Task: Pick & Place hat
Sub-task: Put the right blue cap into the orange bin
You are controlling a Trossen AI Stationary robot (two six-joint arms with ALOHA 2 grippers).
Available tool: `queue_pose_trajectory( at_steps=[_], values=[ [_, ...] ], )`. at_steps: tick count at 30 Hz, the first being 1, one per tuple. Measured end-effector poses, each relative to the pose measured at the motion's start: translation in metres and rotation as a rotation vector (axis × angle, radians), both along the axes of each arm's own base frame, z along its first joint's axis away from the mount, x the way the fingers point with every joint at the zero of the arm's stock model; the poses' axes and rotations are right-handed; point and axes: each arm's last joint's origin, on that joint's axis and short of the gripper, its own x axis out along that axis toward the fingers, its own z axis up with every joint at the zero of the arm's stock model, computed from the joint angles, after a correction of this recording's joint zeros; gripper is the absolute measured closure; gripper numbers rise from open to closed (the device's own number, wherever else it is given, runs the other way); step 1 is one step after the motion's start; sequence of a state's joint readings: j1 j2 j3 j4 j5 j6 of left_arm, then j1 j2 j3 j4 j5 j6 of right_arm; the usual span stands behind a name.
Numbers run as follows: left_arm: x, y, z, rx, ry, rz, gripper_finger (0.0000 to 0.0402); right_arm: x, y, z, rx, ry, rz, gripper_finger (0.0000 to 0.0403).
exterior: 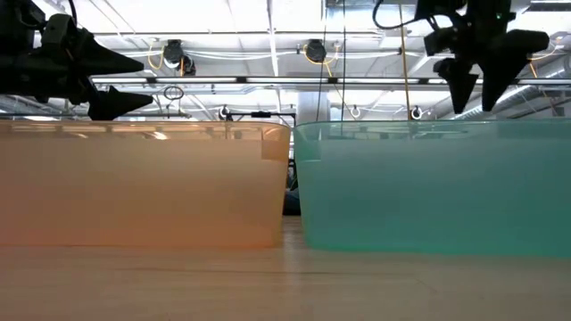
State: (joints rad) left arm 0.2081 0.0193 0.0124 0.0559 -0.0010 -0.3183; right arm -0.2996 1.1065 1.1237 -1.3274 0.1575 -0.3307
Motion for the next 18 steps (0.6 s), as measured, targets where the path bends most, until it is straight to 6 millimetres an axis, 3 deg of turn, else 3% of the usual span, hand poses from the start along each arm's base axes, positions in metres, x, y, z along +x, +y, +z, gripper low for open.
queue_pose_trajectory(
  at_steps=[18],
  values=[
    [0.0, 0.0, 0.0, 0.0, 0.0, 0.0, 0.003, 0.003, -0.001, -0.058, -0.007, 0.039, 0.108, 0.009]
  ],
)
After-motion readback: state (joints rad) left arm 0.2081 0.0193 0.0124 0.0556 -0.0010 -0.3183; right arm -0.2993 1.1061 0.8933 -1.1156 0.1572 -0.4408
